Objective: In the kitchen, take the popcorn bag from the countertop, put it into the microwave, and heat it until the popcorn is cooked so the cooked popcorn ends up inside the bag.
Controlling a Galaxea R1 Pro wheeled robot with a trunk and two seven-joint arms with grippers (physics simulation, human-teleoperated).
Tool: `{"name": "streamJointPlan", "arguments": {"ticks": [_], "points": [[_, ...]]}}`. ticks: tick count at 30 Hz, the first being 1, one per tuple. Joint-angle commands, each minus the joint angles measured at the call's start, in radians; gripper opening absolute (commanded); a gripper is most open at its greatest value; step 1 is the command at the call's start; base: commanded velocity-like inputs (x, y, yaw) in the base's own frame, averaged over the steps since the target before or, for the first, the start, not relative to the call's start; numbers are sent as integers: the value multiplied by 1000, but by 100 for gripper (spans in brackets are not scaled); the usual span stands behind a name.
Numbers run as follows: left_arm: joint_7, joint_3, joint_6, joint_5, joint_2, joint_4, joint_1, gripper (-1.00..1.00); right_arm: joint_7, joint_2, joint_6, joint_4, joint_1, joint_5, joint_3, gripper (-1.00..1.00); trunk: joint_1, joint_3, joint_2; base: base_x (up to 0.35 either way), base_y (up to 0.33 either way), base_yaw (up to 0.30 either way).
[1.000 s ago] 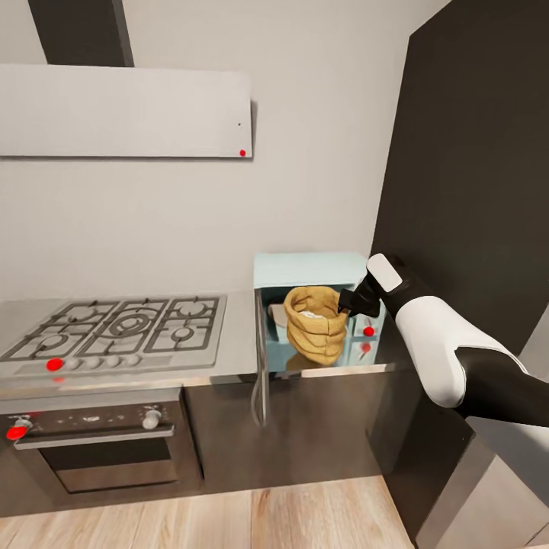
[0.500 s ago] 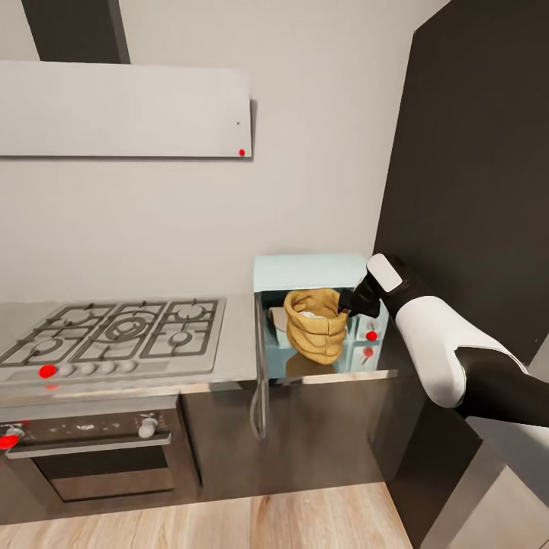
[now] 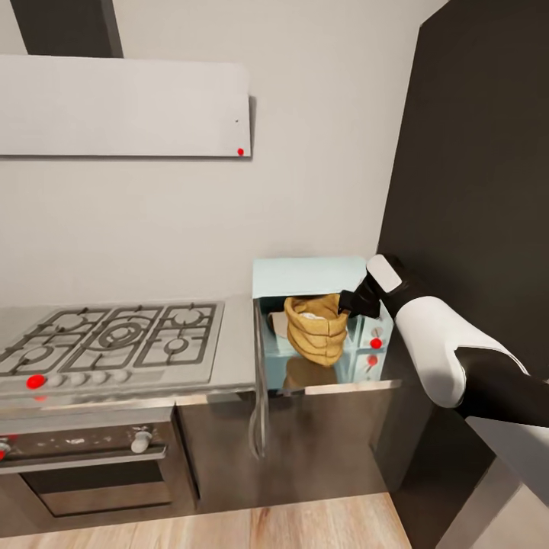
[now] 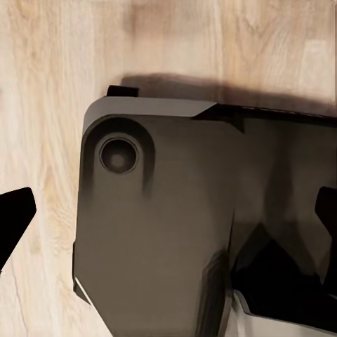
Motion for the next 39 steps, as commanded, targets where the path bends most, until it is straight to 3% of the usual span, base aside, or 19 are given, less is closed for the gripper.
{"name": "streamJointPlan", "arguments": {"ticks": [1, 39], "points": [[-1, 7, -4, 0, 0, 1, 0, 100, -9, 1, 3, -7, -1, -10, -9, -100, 1, -1, -1, 292, 0, 0], [-1, 5, -4, 0, 0, 1, 4, 100, -9, 1, 3, -7, -1, -10, -9, -100, 1, -1, -1, 74, 9, 0]]}}
